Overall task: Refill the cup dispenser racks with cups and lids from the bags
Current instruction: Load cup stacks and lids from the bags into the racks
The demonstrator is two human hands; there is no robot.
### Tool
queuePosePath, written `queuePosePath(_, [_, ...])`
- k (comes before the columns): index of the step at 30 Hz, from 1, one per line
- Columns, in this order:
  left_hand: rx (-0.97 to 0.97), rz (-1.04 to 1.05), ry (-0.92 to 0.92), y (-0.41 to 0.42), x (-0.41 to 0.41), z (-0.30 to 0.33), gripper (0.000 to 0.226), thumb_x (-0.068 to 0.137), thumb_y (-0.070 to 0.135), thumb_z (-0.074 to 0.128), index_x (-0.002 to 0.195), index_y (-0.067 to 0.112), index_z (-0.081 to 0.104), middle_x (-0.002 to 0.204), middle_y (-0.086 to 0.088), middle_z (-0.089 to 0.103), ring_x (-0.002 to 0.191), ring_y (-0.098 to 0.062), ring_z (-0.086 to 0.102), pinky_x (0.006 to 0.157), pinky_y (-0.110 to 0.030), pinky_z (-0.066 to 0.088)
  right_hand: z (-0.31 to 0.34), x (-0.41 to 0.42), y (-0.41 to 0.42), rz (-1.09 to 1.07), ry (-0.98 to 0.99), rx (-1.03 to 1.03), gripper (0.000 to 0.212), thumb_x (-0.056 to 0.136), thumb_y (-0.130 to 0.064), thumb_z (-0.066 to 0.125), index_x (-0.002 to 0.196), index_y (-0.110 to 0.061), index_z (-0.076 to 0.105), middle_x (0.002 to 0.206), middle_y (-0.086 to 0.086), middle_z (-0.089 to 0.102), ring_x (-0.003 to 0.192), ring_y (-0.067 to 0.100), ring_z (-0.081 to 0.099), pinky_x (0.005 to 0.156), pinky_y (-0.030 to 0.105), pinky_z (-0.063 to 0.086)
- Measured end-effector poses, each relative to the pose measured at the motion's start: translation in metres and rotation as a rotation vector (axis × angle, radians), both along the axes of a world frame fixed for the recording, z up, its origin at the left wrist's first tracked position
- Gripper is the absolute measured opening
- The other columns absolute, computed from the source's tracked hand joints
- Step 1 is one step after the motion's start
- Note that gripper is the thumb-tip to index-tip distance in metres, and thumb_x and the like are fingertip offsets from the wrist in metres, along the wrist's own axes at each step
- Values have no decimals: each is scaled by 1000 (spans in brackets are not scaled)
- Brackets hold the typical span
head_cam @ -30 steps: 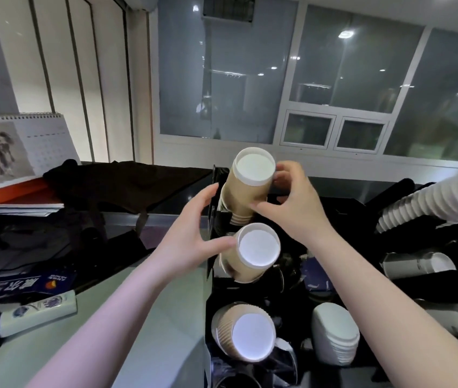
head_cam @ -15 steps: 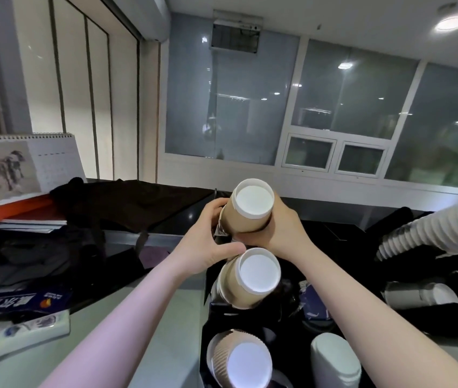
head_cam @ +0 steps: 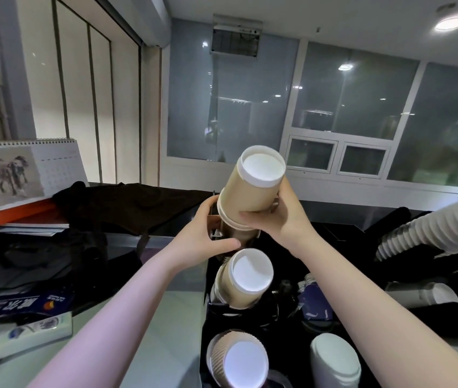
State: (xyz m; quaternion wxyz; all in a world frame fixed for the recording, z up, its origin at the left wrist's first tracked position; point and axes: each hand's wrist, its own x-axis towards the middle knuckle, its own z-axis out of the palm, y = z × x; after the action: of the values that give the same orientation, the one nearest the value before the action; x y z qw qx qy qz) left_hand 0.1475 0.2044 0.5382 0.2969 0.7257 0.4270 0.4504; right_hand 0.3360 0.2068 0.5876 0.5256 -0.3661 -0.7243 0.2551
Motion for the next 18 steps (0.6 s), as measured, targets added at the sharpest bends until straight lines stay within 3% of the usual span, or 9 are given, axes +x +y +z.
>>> queuePosePath(3, [19, -45, -85, -14, -5, 3, 90, 64, 36, 78, 141, 41, 31, 133, 11, 55, 124, -2, 50, 105, -37, 43, 15, 2, -25, 32, 18, 12, 80, 57, -18, 84, 128, -18, 47, 108, -7, 64, 99, 4, 61, 75, 16, 48])
queuePosePath(7, [214, -94, -97, -48, -3, 6, 87, 74, 14, 75, 145, 36, 29, 143, 18, 45, 135, -2, 37, 105, -13, 32, 19, 18, -60, 103, 21, 7, 72, 59, -29, 80, 121, -3, 54, 107, 11, 67, 103, 23, 65, 82, 34, 55])
queuePosePath(10, [238, -140, -64, -66, 0, -4, 89, 78, 8, 72, 147, 38, 24, 148, 22, 38, 138, -2, 33, 108, -17, 30, 3, 30, -77, 114, -70, -35, 70, 60, -34, 79, 119, -7, 55, 105, 8, 68, 102, 24, 65, 84, 40, 55])
queuePosePath(14, [133, -93, -29, -79, -2, -26, 84, 78, 20, 68, 145, 43, 23, 149, 22, 34, 137, 5, 30, 114, -23, 28, -29, 39, -87, 53, -230, -70, 82, 57, -43, 84, 129, -27, 49, 113, -17, 64, 107, 5, 60, 81, 18, 49])
queuePosePath(18, [70, -51, -18, -83, -5, -39, 81, 78, 16, 65, 140, 48, 24, 148, 23, 32, 135, 10, 28, 113, -16, 26, -55, 24, -79, -35, -328, -1, 81, 59, -43, 85, 130, -32, 48, 123, -14, 57, 118, 6, 52, 97, 28, 46])
